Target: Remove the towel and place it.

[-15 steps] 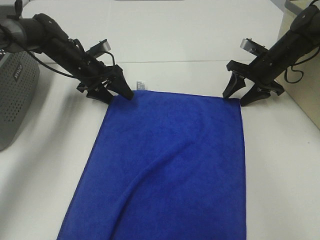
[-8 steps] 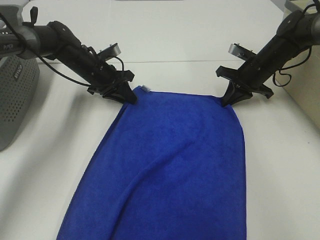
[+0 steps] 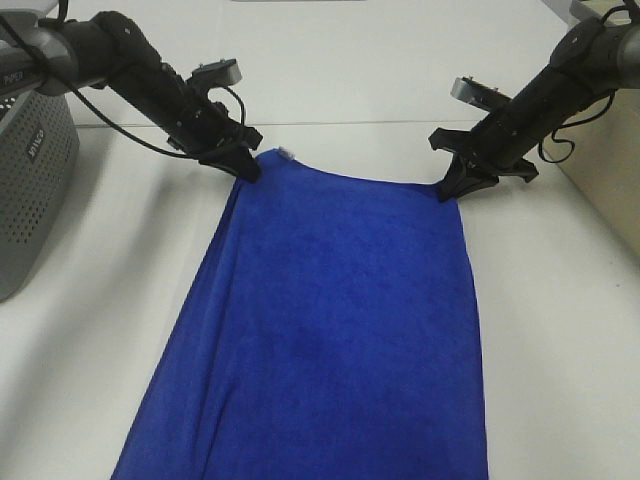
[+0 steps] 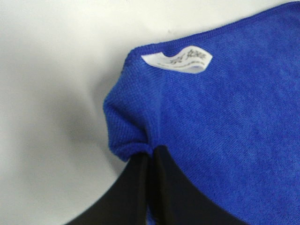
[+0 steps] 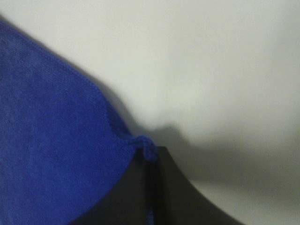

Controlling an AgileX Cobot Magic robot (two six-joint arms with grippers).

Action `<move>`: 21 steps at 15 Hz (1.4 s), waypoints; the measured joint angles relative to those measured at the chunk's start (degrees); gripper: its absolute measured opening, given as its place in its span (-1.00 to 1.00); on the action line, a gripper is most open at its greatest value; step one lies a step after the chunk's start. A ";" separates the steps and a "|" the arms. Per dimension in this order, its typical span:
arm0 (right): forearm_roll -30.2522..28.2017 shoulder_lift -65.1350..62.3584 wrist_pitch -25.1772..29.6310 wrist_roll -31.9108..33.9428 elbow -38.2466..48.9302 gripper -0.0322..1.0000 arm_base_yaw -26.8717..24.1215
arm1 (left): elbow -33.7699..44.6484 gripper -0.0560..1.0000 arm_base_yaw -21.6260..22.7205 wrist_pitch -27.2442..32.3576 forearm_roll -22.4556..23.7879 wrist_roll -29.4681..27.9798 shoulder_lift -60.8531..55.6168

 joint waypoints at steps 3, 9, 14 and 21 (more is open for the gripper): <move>2.75 0.11 -3.50 -4.64 -6.42 -0.90 0.46 | -3.09 -0.88 0.00 -3.04 2.75 0.00 0.00; 3.32 0.23 -14.04 -13.29 -12.66 -0.90 2.81 | -3.38 -0.88 0.00 -12.83 3.09 4.30 0.00; 11.52 3.50 -19.54 -23.55 -12.78 -0.90 2.69 | -3.38 -0.88 0.00 -20.91 3.95 6.30 0.46; 22.06 7.39 -23.89 -34.89 -14.09 -0.90 2.69 | -3.38 -0.88 0.00 -24.41 6.59 6.76 1.78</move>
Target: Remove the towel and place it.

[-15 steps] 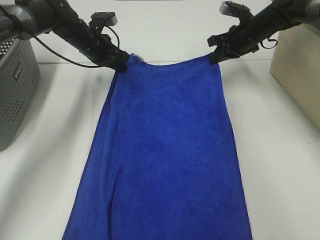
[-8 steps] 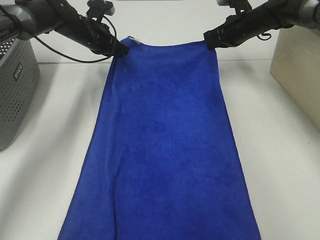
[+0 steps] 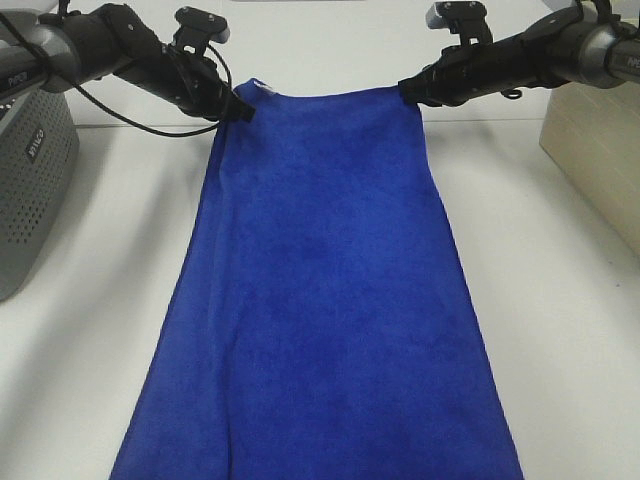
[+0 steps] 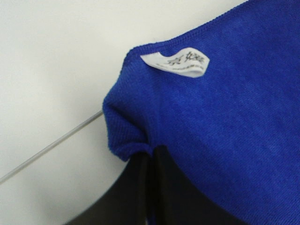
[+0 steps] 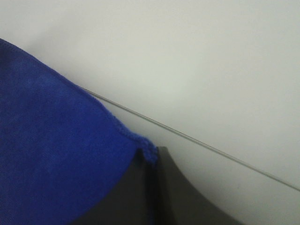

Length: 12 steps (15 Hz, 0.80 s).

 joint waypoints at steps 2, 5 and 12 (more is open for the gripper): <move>0.34 0.74 -0.86 -0.46 -0.11 -0.90 0.00 | 0.00 -0.88 0.00 -1.15 0.29 0.29 0.29; 0.34 1.03 -1.26 -0.52 -0.11 -0.90 0.00 | 0.00 -0.88 0.00 -2.35 0.29 0.34 1.49; 0.52 2.06 -1.72 -0.52 -0.11 -0.87 0.00 | 0.00 -0.88 0.00 -3.78 0.34 0.34 2.29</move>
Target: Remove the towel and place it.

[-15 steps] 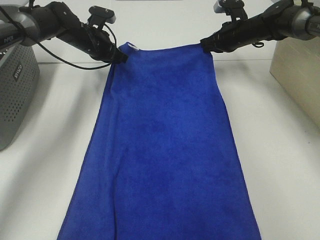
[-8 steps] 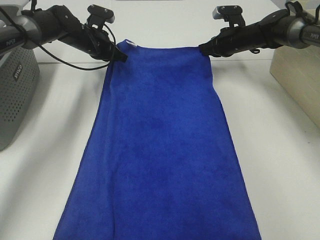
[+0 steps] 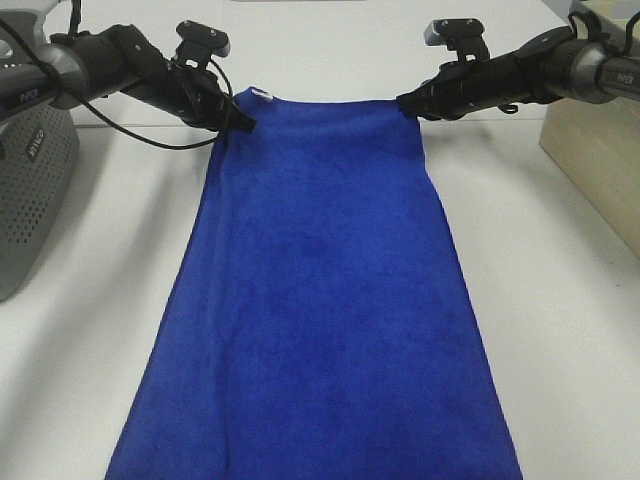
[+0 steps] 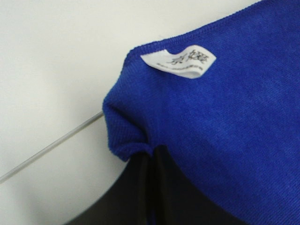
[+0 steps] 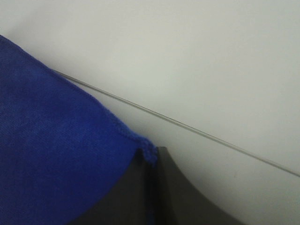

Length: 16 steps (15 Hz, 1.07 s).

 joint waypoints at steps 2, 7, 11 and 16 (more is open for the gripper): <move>0.00 0.00 0.23 0.00 0.00 -0.65 0.00 | 0.00 -0.84 0.00 -0.11 0.00 0.06 0.34; -3.72 0.63 1.95 1.55 0.00 0.04 0.00 | 0.00 -0.14 0.00 -0.17 0.00 0.00 0.97; -10.71 0.63 3.67 7.91 0.17 0.15 0.00 | 0.00 0.24 0.00 0.46 0.00 -0.06 0.97; -18.51 -6.13 14.61 16.73 0.11 0.16 0.00 | 0.00 0.25 0.00 7.10 3.27 -2.86 -3.84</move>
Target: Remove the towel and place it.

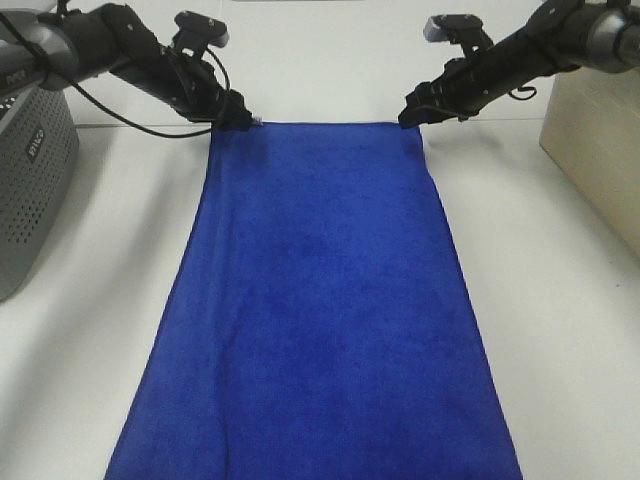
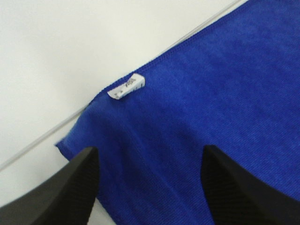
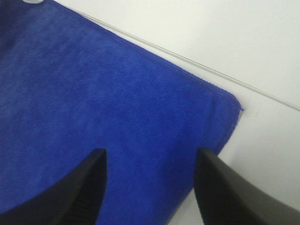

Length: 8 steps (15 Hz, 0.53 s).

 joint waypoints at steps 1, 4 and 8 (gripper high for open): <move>-2.12 -2.41 3.44 3.15 -0.06 0.18 0.00 | 0.00 0.25 0.00 2.06 1.78 -1.72 -2.35; -7.85 -8.54 15.53 11.63 -0.06 0.28 0.00 | 0.00 0.25 0.00 11.69 9.80 -9.91 -8.77; -13.24 -16.90 25.38 22.69 -0.06 0.29 0.00 | 0.00 0.25 0.00 30.71 18.68 -22.63 -16.33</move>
